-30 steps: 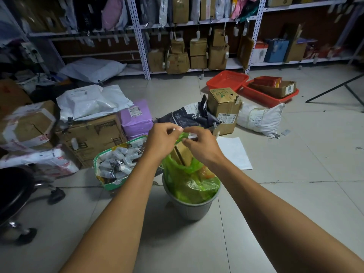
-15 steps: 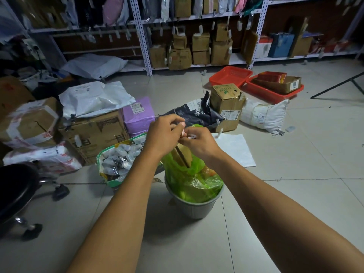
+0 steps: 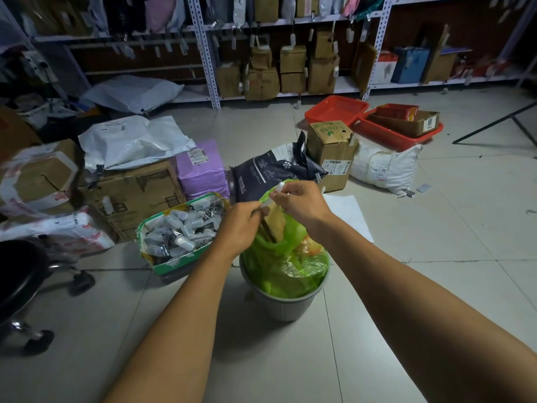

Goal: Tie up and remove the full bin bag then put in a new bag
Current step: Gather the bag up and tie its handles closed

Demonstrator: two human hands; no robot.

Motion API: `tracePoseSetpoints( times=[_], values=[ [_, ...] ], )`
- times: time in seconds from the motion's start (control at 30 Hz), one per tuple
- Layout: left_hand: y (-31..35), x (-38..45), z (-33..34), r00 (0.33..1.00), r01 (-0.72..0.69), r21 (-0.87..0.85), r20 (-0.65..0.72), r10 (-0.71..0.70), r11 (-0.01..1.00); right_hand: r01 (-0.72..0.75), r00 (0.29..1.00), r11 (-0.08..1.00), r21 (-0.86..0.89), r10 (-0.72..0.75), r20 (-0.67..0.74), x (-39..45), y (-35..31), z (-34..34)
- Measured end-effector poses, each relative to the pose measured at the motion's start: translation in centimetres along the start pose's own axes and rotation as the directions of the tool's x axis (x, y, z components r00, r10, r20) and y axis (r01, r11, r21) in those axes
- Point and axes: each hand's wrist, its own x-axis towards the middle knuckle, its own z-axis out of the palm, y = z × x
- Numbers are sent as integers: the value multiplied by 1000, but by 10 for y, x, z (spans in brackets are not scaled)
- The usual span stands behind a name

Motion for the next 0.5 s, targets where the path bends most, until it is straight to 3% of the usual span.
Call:
tracePoseSetpoints(
  times=[0.2,0.37,0.5],
  values=[
    [-7,-2,0,999,-7,-95,-54,1,995,25,999,1000,-13,-26,-48,3,0,-9],
    [-5,0,2,964,110,-300,-200,-175,948,74,974,935,-347,-143,-178,1,3,-14],
    [-1,-1,3,977,80,-174,-183,-112,982,109,964,872,-478,-210,-164,-3,5,-17]
  ],
)
